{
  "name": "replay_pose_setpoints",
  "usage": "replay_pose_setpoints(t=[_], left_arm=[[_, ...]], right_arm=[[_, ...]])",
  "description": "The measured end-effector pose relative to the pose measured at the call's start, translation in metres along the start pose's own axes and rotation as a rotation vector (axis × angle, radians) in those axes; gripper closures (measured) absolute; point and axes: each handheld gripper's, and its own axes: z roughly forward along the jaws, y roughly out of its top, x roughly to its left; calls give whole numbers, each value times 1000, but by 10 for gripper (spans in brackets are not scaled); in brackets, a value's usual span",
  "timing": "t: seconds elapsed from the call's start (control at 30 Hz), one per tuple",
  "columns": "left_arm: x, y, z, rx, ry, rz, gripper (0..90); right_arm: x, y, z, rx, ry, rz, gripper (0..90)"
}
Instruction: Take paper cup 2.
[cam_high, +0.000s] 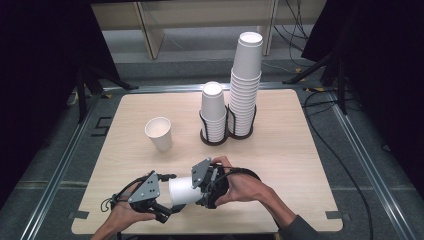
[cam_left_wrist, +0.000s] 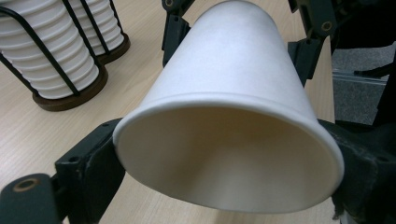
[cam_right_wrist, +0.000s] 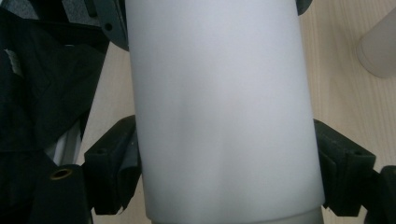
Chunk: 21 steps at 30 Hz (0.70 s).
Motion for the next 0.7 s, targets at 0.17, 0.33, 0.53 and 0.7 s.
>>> replay_pose_setpoints(t=[0.17,0.33,0.53,0.7], left_arm=[[4,-2,-4,-115,-9,-60,60],[10,-4,-12,-229,26,-119,78],[15,-7,-14,-301,52,-199,141],[15,-8,-11,-325,47,-243,120]], right_arm=[[-1,-4,-2,-23,13,19,226],[-7,-15,-10,-148,24,94,228],[-17,-28,-23,-284,9,207,228],[-20,-30,-25,-382,10,195,228]])
